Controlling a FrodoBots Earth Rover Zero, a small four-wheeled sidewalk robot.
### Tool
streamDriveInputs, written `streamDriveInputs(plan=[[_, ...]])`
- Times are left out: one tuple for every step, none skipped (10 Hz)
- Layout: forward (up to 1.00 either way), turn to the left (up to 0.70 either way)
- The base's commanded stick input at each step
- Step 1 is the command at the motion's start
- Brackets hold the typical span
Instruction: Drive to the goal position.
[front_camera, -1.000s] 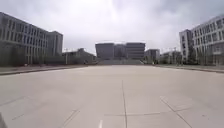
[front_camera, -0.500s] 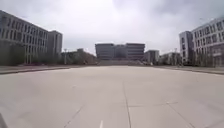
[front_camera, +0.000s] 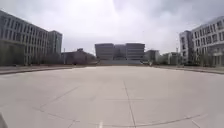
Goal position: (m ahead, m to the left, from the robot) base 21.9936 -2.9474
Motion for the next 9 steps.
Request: streamDriveInputs(plan=[[1.0,0.0],[1.0,0.0],[1.0,0.0],[1.0,0.0],[1.0,0.0],[1.0,0.0],[1.0,0.0],[1.0,0.0],[1.0,0.0]])
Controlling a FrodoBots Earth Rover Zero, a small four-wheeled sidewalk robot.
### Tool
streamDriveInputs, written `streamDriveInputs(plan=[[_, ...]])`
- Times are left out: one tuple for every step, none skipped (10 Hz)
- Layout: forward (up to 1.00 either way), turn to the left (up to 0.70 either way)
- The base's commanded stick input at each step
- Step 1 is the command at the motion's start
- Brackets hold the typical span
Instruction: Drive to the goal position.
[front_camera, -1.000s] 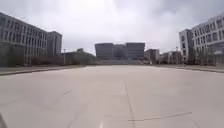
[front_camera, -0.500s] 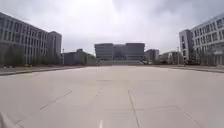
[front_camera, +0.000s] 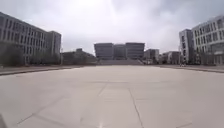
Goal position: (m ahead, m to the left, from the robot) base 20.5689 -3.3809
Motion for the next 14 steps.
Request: streamDriveInputs(plan=[[1.0,0.0],[1.0,0.0],[1.0,0.0],[1.0,0.0],[1.0,0.0],[1.0,0.0],[1.0,0.0],[1.0,0.0],[1.0,0.0],[1.0,0.0],[1.0,0.0],[1.0,0.0],[1.0,0.0],[1.0,0.0]])
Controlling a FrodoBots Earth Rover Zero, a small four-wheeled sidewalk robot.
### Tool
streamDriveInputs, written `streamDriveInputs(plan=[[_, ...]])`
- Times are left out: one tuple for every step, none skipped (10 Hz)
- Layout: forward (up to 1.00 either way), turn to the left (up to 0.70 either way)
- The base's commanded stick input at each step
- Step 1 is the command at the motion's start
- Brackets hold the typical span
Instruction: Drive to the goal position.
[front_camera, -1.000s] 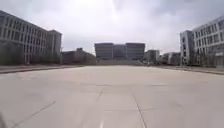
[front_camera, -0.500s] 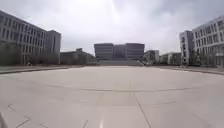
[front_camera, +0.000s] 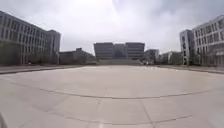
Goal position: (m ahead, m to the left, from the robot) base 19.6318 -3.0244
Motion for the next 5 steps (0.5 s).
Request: streamDriveInputs(plan=[[1.0,0.0],[1.0,0.0],[1.0,0.0],[1.0,0.0],[1.0,0.0]])
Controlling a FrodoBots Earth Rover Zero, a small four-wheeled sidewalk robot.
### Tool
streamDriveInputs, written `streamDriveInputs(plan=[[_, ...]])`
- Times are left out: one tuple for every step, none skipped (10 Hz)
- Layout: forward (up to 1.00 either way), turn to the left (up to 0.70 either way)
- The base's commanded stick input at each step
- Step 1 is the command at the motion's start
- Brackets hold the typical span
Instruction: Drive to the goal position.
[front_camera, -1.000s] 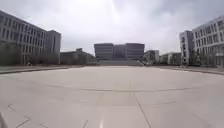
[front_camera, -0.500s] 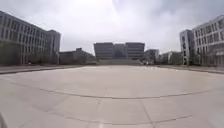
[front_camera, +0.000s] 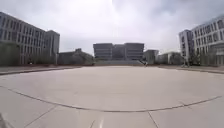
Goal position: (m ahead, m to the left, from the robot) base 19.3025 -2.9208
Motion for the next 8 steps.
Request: streamDriveInputs(plan=[[1.0,0.0],[1.0,0.0],[1.0,0.0],[1.0,0.0],[1.0,0.0],[1.0,0.0],[1.0,0.0],[1.0,0.0]])
